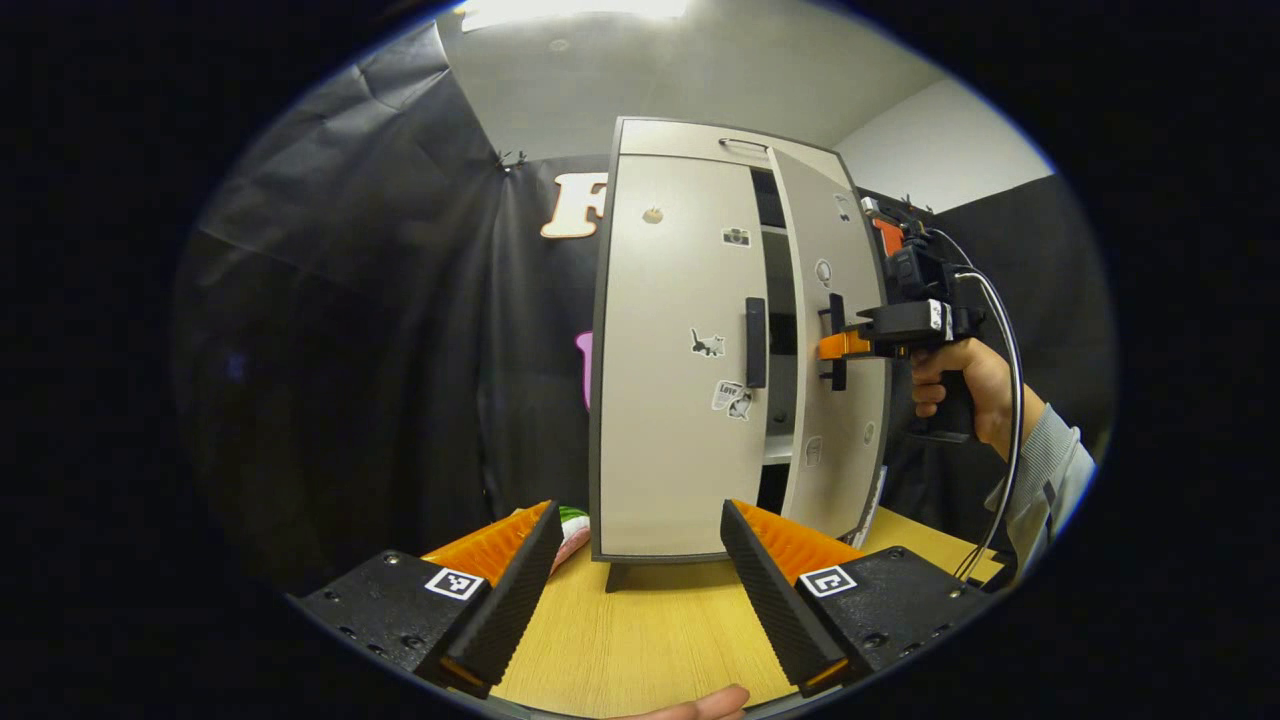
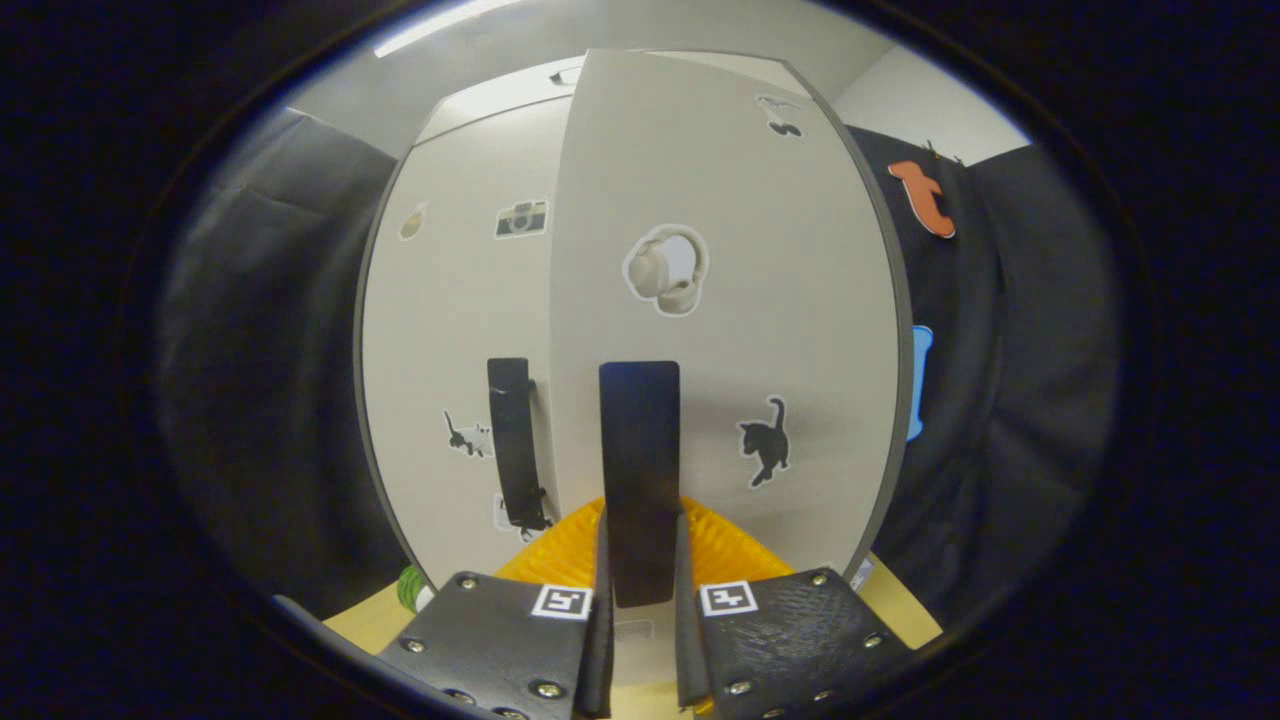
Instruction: Open the right door of the double-door shoe cabinet with the right hand, and open the left door with the left hand.
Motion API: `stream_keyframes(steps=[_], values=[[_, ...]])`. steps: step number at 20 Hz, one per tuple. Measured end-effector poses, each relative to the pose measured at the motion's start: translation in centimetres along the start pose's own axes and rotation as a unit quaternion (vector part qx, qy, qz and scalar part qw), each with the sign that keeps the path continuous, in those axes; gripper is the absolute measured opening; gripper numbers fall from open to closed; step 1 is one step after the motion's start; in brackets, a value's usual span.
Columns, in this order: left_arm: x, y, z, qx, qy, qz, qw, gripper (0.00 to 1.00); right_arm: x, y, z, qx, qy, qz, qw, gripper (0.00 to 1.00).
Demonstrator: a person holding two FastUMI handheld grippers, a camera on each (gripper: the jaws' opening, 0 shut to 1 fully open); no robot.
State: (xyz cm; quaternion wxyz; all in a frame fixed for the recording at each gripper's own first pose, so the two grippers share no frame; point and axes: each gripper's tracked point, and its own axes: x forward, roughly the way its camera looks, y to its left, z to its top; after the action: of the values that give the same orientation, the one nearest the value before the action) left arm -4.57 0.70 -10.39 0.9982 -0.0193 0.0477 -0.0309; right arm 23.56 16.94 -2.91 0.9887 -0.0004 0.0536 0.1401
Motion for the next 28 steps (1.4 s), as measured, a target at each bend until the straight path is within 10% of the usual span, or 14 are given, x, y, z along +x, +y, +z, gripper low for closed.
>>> stream_keyframes(steps=[28], values=[[-0.2, -0.3, -0.3, -0.032, -0.001, 0.000, 0.999, 0.98, -6.0, -5.6, 0.1, 0.004, -0.027, 0.016, 0.999, 0.17]])
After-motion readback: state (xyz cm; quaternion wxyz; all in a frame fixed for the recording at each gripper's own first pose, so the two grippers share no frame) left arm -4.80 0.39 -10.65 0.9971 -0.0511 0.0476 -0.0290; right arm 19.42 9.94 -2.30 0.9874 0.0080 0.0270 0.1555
